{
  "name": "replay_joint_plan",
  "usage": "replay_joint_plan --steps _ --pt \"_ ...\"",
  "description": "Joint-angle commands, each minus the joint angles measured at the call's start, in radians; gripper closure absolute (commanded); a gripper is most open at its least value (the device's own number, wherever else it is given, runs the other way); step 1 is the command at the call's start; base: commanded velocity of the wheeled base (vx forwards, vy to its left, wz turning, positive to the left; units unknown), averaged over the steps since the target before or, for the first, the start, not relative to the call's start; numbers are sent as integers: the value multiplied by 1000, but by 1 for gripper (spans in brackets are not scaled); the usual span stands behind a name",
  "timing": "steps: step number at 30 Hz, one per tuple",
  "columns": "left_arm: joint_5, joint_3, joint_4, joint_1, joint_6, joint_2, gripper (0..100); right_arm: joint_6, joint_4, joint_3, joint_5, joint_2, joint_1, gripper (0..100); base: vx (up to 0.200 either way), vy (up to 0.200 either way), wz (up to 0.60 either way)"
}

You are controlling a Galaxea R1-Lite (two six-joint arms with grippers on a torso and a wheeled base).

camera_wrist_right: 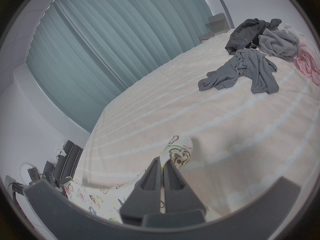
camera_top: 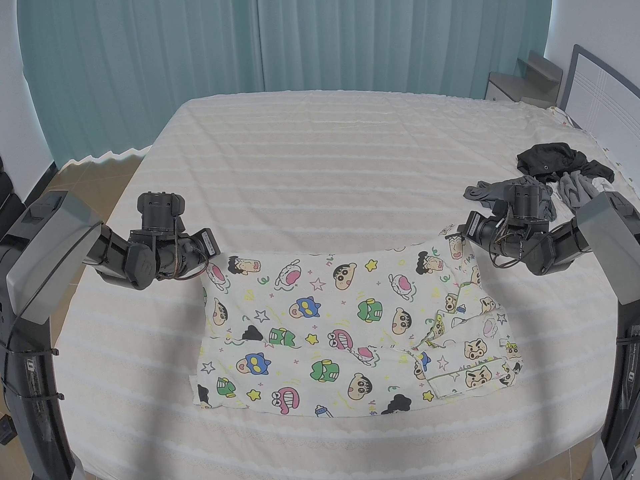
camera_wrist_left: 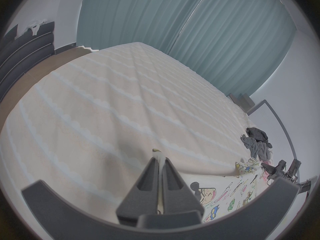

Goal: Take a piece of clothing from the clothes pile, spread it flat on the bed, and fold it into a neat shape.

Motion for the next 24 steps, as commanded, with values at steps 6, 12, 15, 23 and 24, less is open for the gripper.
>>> replay_joint_plan --steps 6,12,15,23,24 --pt "-3 75 -7 -1 30 -57 100 -8 -45 164 59 -110 -17 100 0 0 0" --pt "-3 141 -29 -11 33 -100 100 -11 -147 308 97 -162 -25 100 0 0 0" --pt "-1 177 -73 -18 33 -117 100 -13 -191 371 112 -180 -33 100 0 0 0" --pt "-1 323 -184 -24 87 -137 100 -45 -269 518 157 -208 -50 100 0 0 0" --pt "-1 345 -201 -24 88 -137 100 -53 -285 543 160 -209 -51 100 0 0 0"
